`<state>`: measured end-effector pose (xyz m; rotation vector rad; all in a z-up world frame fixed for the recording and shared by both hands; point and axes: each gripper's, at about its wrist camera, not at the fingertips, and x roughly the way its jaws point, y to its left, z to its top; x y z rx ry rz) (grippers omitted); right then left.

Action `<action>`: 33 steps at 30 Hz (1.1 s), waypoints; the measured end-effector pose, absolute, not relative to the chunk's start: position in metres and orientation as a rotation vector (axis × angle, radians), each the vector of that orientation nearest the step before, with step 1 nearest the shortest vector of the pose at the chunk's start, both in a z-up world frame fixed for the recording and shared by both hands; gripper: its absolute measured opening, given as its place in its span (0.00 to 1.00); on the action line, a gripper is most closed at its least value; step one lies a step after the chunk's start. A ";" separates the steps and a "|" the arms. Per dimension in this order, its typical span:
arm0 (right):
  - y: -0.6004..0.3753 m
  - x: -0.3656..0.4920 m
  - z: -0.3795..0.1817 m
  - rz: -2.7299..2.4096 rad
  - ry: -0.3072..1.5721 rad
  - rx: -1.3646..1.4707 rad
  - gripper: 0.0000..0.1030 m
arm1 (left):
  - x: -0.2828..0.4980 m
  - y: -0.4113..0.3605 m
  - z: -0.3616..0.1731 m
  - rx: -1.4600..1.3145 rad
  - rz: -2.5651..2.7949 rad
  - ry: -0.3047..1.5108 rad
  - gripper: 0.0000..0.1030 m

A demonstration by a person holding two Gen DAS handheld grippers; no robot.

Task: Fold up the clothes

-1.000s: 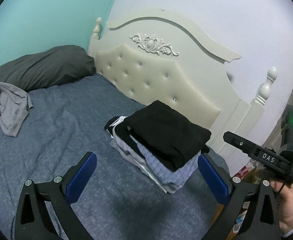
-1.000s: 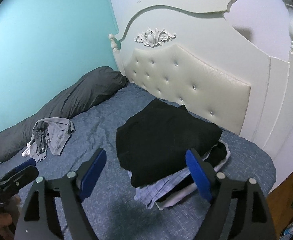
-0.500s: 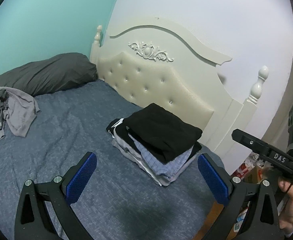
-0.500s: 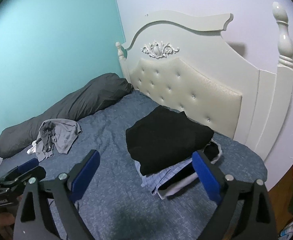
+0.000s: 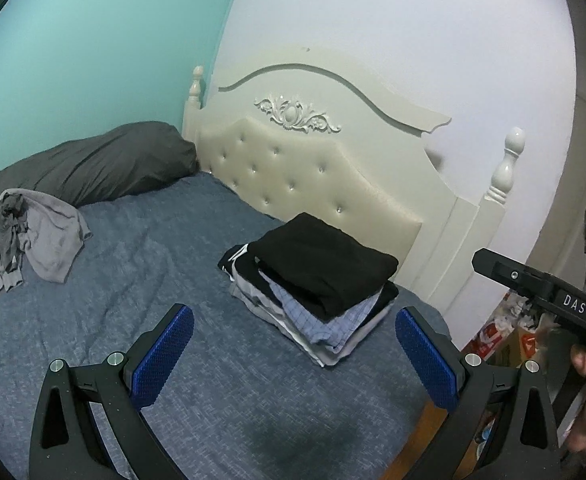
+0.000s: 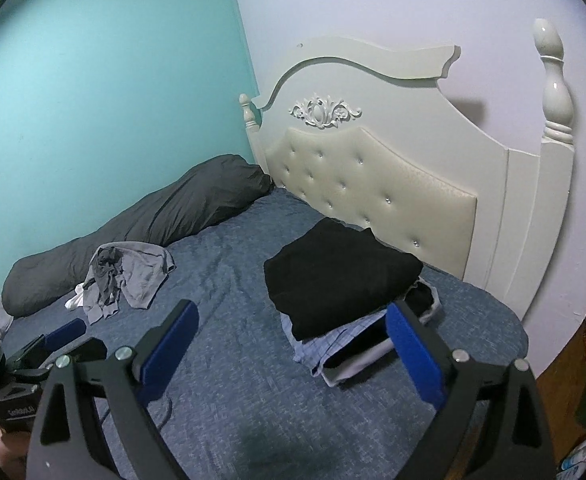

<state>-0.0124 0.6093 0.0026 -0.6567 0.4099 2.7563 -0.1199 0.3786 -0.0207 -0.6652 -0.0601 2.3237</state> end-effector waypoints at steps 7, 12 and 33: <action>0.601 0.000 0.009 2.764 0.408 -0.646 0.93 | -0.107 0.371 -0.015 -0.656 2.338 -0.059 1.00; 0.597 0.009 0.014 2.771 0.408 -0.634 0.93 | -0.097 0.367 -0.011 -0.636 2.345 -0.048 1.00; 0.577 0.037 0.023 2.785 0.400 -0.621 0.93 | -0.070 0.344 -0.001 -0.618 2.357 -0.050 1.00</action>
